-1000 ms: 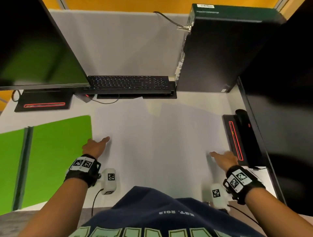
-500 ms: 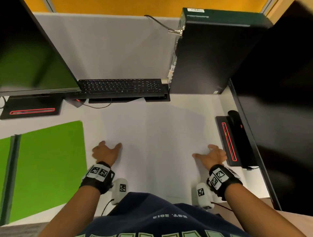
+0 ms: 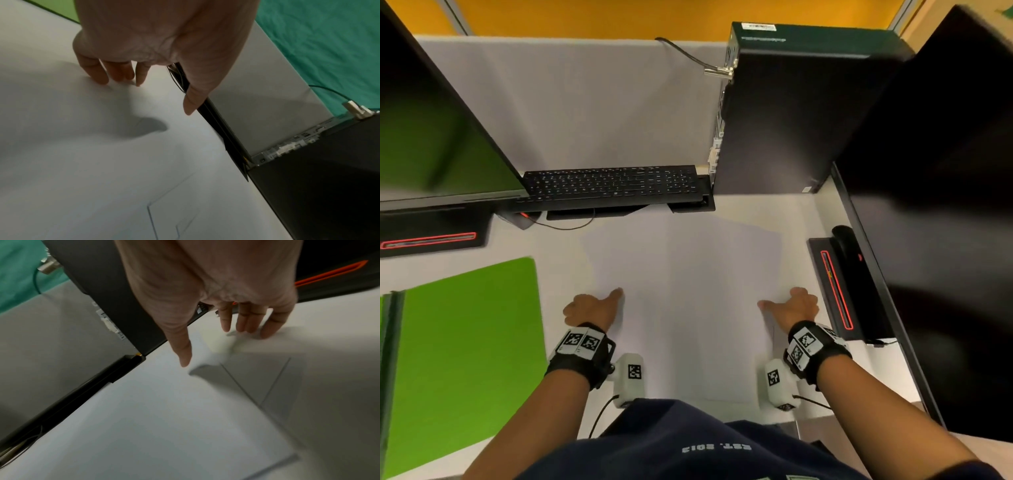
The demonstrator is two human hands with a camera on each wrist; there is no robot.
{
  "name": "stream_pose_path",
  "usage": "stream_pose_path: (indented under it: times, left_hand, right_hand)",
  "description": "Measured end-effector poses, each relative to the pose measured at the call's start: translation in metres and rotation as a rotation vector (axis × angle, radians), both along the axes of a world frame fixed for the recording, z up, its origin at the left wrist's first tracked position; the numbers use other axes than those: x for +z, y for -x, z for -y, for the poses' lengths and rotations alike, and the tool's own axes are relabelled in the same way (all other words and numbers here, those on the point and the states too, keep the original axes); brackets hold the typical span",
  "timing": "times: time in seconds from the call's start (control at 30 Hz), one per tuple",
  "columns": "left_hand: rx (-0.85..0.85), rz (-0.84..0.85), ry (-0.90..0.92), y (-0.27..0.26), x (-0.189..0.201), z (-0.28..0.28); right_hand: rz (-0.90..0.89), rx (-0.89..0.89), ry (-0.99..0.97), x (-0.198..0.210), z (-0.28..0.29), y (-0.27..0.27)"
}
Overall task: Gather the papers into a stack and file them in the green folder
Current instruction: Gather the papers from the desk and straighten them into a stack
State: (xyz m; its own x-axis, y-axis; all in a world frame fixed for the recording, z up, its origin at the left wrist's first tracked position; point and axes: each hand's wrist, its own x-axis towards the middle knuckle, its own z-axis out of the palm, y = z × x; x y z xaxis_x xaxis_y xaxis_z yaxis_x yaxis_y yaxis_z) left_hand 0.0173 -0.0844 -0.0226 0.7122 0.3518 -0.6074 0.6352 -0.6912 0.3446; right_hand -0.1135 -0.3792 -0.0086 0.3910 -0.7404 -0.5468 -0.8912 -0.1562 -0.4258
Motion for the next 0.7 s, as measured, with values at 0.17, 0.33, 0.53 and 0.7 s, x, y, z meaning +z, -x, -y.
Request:
stream_pose_path:
  times: [0.17, 0.33, 0.53, 0.7]
  left_hand:
    - [-0.076, -0.055, 0.016, 0.009, 0.009, 0.032]
    - [-0.031, -0.023, 0.065, 0.017, 0.006, 0.037]
    - [0.097, 0.041, 0.23, 0.038, 0.004, 0.035]
    - [-0.014, 0.082, 0.215, 0.054, -0.002, 0.024]
  right_hand:
    - [-0.181, 0.16, 0.055, -0.003, -0.027, -0.022]
    - [-0.299, 0.246, 0.073, -0.007, -0.039, -0.023]
    - [-0.183, 0.213, -0.07, -0.01, -0.045, -0.017]
    - [-0.147, 0.192, -0.008, -0.007, -0.045, -0.012]
